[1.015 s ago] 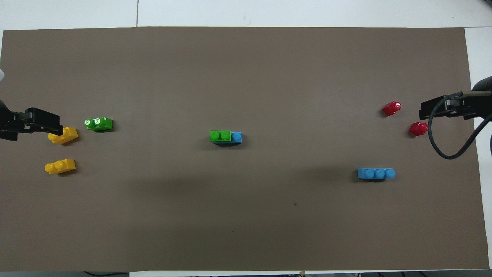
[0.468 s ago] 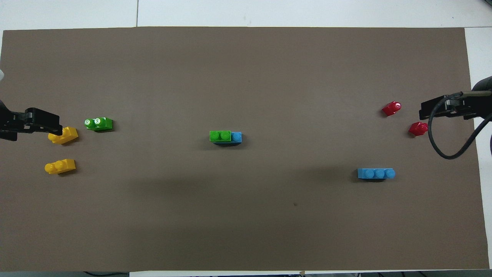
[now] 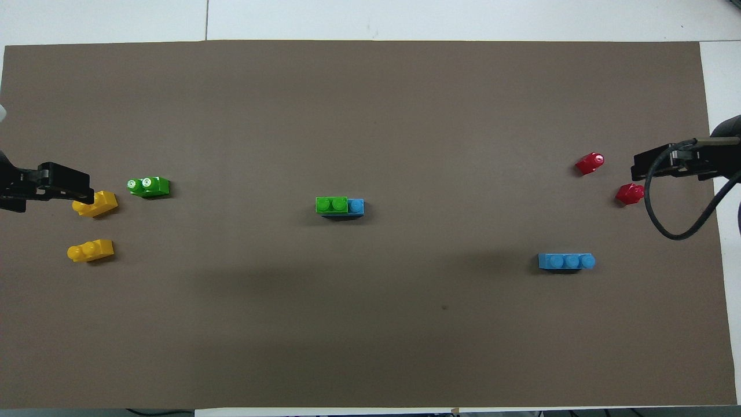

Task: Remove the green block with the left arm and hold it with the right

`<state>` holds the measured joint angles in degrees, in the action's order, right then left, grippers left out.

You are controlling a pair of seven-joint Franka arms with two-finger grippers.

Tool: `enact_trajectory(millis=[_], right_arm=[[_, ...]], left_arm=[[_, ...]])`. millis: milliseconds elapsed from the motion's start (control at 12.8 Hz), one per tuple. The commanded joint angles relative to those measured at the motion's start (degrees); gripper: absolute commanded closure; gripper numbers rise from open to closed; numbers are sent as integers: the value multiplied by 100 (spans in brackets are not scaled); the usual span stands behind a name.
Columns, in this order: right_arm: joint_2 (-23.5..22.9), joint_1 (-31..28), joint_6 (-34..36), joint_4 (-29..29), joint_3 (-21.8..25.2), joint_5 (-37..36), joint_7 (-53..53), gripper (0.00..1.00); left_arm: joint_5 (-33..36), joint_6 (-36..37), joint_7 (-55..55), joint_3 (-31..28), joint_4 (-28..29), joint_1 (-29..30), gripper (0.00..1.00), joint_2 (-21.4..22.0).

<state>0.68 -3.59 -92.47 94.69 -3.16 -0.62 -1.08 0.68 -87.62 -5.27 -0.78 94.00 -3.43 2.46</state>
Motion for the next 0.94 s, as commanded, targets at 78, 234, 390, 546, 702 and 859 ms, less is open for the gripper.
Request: enact_trajectory(millis=[78, 234, 390, 546, 702, 859], right_arm=[[99, -116, 62, 58, -62, 10, 117, 0], [90, -116, 9, 58, -70, 10, 91, 0], [90, -98, 9, 67, -70, 10, -41, 0], [90, -89, -17, 75, -70, 10, -50, 0], [90, -89, -35, 75, -70, 10, -59, 0], [99, -37, -26, 84, -96, 18, -992, 0]], left_arm=[[99, 35, -115, 16, 162, -26, 0, 158], [108, -79, -316, 16, 145, -62, 0, 141], [99, -106, -606, 25, 154, -62, 0, 141], [64, -97, -677, 43, 171, -79, 0, 115], [72, -141, -1166, 52, 276, -315, 0, 53], [64, -299, -1599, 60, 330, -483, 0, 36]])
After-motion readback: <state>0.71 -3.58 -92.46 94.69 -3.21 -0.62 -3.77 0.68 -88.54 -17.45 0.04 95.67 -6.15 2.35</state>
